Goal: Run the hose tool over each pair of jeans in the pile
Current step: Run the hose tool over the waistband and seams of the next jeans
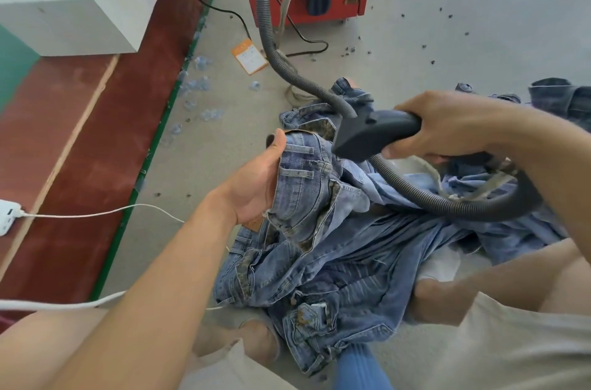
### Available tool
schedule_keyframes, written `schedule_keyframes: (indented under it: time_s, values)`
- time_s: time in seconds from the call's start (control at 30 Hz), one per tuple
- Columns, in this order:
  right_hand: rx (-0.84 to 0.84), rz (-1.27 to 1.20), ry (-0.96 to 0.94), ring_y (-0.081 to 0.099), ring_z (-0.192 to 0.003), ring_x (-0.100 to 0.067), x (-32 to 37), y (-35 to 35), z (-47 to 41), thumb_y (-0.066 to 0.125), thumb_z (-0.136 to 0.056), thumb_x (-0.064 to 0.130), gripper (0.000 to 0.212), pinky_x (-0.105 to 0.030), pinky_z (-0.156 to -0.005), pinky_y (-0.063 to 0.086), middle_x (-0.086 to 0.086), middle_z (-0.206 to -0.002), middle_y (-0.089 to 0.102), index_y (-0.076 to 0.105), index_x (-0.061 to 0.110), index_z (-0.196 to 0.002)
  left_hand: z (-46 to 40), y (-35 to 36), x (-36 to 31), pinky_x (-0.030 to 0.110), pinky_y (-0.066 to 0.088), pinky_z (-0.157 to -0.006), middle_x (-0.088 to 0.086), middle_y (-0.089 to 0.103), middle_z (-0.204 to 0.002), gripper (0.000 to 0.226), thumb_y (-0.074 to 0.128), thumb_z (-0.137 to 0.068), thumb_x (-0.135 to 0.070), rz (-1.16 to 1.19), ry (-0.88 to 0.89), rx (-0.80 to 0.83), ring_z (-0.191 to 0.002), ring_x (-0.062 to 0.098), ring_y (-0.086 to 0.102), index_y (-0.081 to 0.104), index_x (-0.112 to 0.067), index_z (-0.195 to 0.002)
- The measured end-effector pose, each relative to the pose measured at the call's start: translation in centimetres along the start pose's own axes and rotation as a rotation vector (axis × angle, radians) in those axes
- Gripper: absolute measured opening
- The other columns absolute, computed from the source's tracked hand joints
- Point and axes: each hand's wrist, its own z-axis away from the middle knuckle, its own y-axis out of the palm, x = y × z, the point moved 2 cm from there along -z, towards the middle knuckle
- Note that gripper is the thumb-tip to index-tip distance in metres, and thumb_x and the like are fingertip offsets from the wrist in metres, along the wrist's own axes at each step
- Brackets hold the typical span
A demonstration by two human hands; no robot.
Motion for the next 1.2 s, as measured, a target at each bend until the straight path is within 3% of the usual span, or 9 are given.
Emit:
schedule_keyframes:
  time_s: [0.07, 0.2, 0.33, 0.47, 0.67, 0.8, 0.9, 1.03, 1.2]
  values:
    - [0.076, 0.01, 0.015, 0.058, -0.04, -0.01, 0.2, 1.1, -0.3, 0.078, -0.077, 0.046, 0.018, -0.019, -0.041, 0.042, 0.005, -0.053, 0.066, 0.068, 0.032, -0.079, -0.1, 0.0, 0.1, 0.04, 0.055, -0.1, 0.01, 0.062, -0.144, 0.067, 0.025, -0.104, -0.065, 0.025, -0.001, 0.012, -0.133, 0.028, 0.059, 0.053, -0.022, -0.147]
    - [-0.056, -0.086, 0.098, 0.057, -0.04, -0.007, -0.2, 2.3, -2.0, 0.079, -0.086, 0.037, 0.019, -0.018, -0.039, 0.044, 0.005, -0.051, 0.065, 0.068, 0.023, -0.092, -0.2, -0.1, 0.3, 0.041, 0.055, -0.1, 0.011, 0.061, -0.144, 0.066, 0.026, -0.104, -0.064, 0.044, -0.014, 0.013, -0.133, 0.029, 0.059, 0.052, -0.021, -0.147]
    - [-0.05, -0.272, 0.104, 0.061, -0.047, -0.013, -0.3, 1.3, -1.4, 0.082, -0.08, 0.048, 0.027, -0.025, -0.047, 0.052, 0.0, -0.061, 0.071, 0.071, 0.026, -0.09, 0.0, -0.2, 0.3, 0.041, 0.055, -0.101, 0.012, 0.061, -0.144, 0.066, 0.024, -0.105, -0.062, 0.057, -0.023, 0.015, -0.133, 0.03, 0.058, 0.053, -0.02, -0.147]
    - [0.07, -0.074, 0.026, 0.062, -0.046, -0.011, 1.4, 2.6, -0.5, 0.08, -0.077, 0.049, 0.023, -0.024, -0.046, 0.048, 0.001, -0.061, 0.07, 0.071, 0.029, -0.083, -0.3, 0.3, 0.5, 0.043, 0.056, -0.099, 0.014, 0.061, -0.144, 0.064, 0.024, -0.106, -0.06, 0.096, -0.037, 0.016, -0.132, 0.033, 0.059, 0.051, -0.021, -0.149]
    - [-0.169, -0.055, 0.062, 0.061, -0.043, -0.008, 2.2, 3.0, -1.1, 0.075, -0.086, 0.045, 0.022, -0.025, -0.046, 0.05, 0.002, -0.061, 0.069, 0.067, 0.025, -0.093, -0.4, 0.1, 0.6, 0.045, 0.054, -0.103, 0.013, 0.063, -0.141, 0.06, 0.023, -0.108, -0.056, 0.098, -0.06, -0.055, -0.13, 0.031, 0.061, 0.052, -0.019, -0.146]
    - [-0.064, -0.029, 0.049, 0.057, -0.037, -0.004, 1.9, 2.2, 0.1, 0.077, -0.084, 0.045, 0.021, -0.016, -0.035, 0.039, 0.013, -0.053, 0.066, 0.066, 0.027, -0.085, -0.4, 0.3, 0.6, 0.044, 0.056, -0.101, 0.013, 0.064, -0.14, 0.06, 0.022, -0.109, -0.054, 0.098, -0.06, -0.078, -0.129, 0.031, 0.062, 0.05, -0.018, -0.148]
    - [-0.018, 0.043, 0.037, 0.062, -0.044, -0.006, 2.6, 3.7, 0.2, 0.074, -0.082, 0.048, 0.023, -0.022, -0.043, 0.046, 0.007, -0.058, 0.068, 0.068, 0.027, -0.088, -0.5, 0.6, 0.8, 0.044, 0.058, -0.097, 0.016, 0.065, -0.138, 0.059, 0.024, -0.109, -0.053, 0.11, -0.073, -0.082, -0.127, 0.033, 0.063, 0.051, -0.018, -0.147]
    - [-0.152, -0.071, 0.072, 0.071, -0.065, -0.022, 3.0, 4.2, -0.9, 0.072, -0.088, 0.045, 0.029, -0.04, -0.064, 0.062, -0.003, -0.077, 0.072, 0.067, 0.021, -0.103, -0.5, 0.8, 1.2, 0.039, 0.059, -0.094, 0.013, 0.065, -0.138, 0.06, 0.023, -0.109, -0.052, 0.083, -0.08, -0.091, -0.126, 0.029, 0.064, 0.054, -0.015, -0.144]
    - [-0.117, -0.107, 0.073, 0.06, -0.041, -0.008, 1.6, 2.1, 0.0, 0.076, -0.083, 0.045, 0.021, -0.021, -0.04, 0.045, 0.008, -0.053, 0.067, 0.066, 0.028, -0.087, -0.4, 0.6, 1.0, 0.044, 0.055, -0.103, 0.013, 0.063, -0.141, 0.062, 0.022, -0.109, -0.053, 0.093, -0.058, -0.103, -0.13, 0.031, 0.061, 0.05, -0.013, -0.148]
